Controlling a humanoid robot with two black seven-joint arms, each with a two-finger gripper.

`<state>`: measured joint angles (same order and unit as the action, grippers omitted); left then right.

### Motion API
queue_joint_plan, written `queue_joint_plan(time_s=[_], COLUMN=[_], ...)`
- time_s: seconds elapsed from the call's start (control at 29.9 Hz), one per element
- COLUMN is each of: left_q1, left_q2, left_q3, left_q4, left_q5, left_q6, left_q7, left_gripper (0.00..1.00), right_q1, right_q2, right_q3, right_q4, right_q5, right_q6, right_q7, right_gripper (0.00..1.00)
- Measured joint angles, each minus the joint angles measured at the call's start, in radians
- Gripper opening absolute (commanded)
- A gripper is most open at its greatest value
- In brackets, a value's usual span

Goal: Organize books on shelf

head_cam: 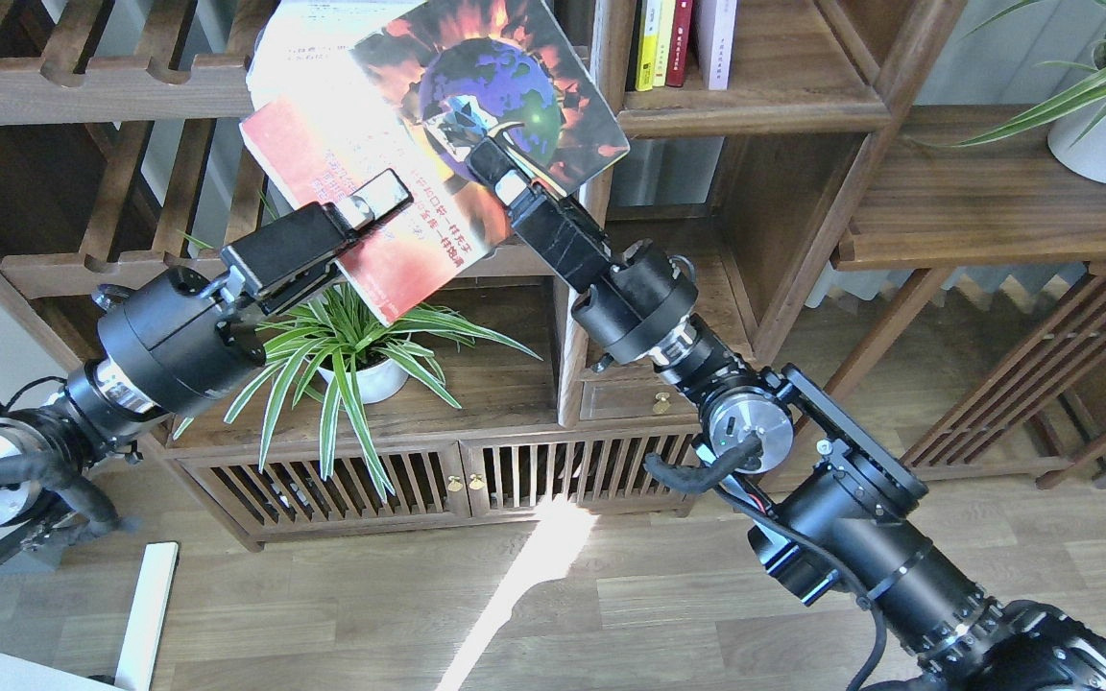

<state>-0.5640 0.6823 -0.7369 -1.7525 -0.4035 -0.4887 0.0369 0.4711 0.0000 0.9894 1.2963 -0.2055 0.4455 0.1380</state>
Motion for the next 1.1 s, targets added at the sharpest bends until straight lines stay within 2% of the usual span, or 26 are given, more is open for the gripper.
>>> queue_joint_plan(time_s=[0.3, 0.5, 0.67, 1.1], left_q1=[-0.001, -0.003, -0.003, -0.009], left_q2=[0.0, -0.003, -0.01, -0.016], left_q3=[0.002, 0.003, 0.003, 0.001], left_q4=[0.002, 0.012, 0.019, 0.019], left_q5=[0.0, 0.0, 0.0, 0.0], left_q6=[0.0, 0.0, 0.0, 0.0], left_q7=[0.0, 0.0, -0.001, 0.0], left_gripper=[0.0, 0.0, 0.0, 0.0], right_q1=[0.001, 0.0, -0.007, -0.003], right_q2=[0.0, 0.0, 0.0, 0.0], right_q3=[0.0, 0.0, -0.008, -0.014], right_q4=[0.0, 0.0, 0.0, 0.0], right_q5=[0.014, 0.02, 0.02, 0.02], right_q6=[0.003, 0.012, 0.02, 0.024], right_q7=[0.004, 0.005, 0.005, 0.003], right_gripper=[0.74, 0.63, 0.59, 0.57])
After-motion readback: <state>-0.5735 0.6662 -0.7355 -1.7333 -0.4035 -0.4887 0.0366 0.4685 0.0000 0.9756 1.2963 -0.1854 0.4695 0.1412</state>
